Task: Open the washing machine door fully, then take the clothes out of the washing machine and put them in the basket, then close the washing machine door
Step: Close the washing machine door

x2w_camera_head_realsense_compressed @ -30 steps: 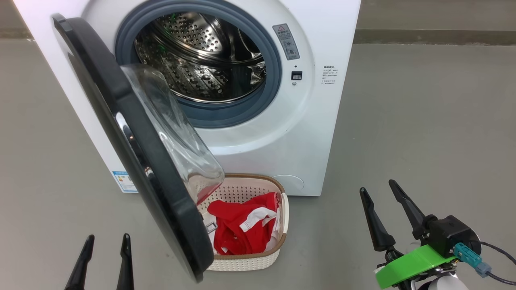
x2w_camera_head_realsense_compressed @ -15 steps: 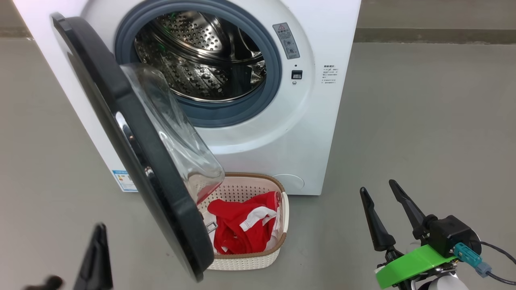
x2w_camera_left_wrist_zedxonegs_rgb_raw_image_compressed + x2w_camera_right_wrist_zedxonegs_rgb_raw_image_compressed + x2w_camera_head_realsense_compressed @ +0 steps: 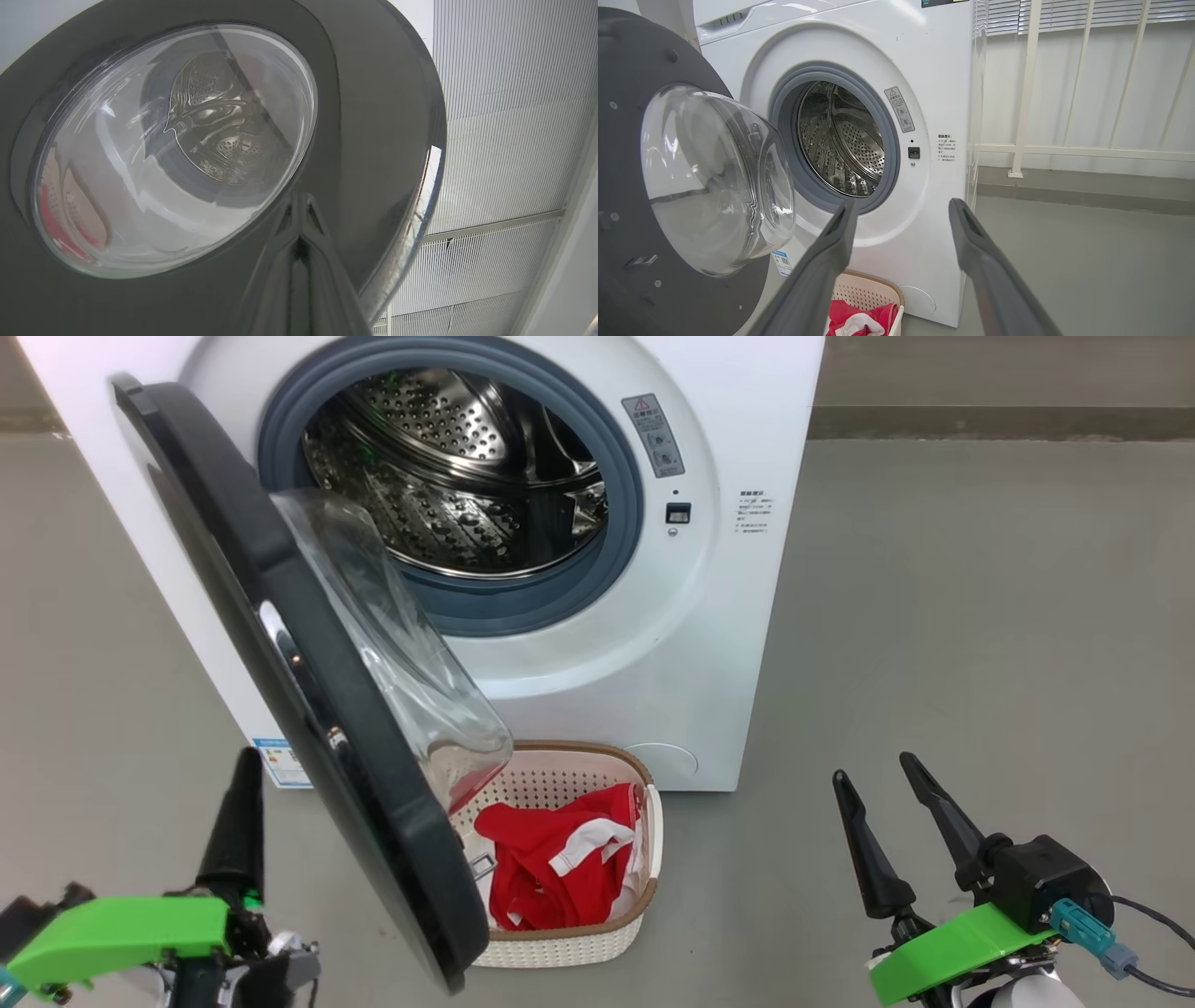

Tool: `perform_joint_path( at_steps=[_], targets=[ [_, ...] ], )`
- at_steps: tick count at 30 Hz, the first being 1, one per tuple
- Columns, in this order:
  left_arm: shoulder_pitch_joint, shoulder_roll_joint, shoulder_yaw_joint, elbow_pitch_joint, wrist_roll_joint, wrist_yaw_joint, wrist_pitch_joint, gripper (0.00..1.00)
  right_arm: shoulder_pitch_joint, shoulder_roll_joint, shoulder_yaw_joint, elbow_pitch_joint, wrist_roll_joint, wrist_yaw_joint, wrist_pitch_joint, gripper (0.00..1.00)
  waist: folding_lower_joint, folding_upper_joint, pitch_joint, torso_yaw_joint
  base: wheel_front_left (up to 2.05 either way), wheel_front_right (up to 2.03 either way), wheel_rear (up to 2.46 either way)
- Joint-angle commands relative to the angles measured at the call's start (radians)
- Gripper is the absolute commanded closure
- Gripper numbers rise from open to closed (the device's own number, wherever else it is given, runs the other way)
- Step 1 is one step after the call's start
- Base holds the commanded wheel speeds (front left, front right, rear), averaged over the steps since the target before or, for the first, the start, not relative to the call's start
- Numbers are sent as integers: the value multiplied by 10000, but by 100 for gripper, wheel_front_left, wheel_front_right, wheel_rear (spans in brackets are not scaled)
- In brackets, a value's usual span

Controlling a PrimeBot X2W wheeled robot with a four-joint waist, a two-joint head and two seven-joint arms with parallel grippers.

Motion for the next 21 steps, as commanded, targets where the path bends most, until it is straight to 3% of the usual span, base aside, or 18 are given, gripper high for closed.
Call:
perform_joint_path(
  at_steps=[1, 8, 21],
  targets=[
    [-468, 100, 297, -397, -211, 180, 140, 100, -273, -10, 203, -262, 83, 63, -65, 0, 0, 0, 14, -39, 0, 0, 0],
    [-650, 112, 110, -854, -805, 675, 759, 100, -327, -10, 250, -272, 50, 63, -65, 0, 0, 0, 106, -265, 0, 0, 0],
    [-1235, 109, -446, -860, -992, 557, 817, 100, -447, -10, 279, -260, -132, 63, -65, 0, 0, 0, 413, -1105, 0, 0, 0]
  ],
)
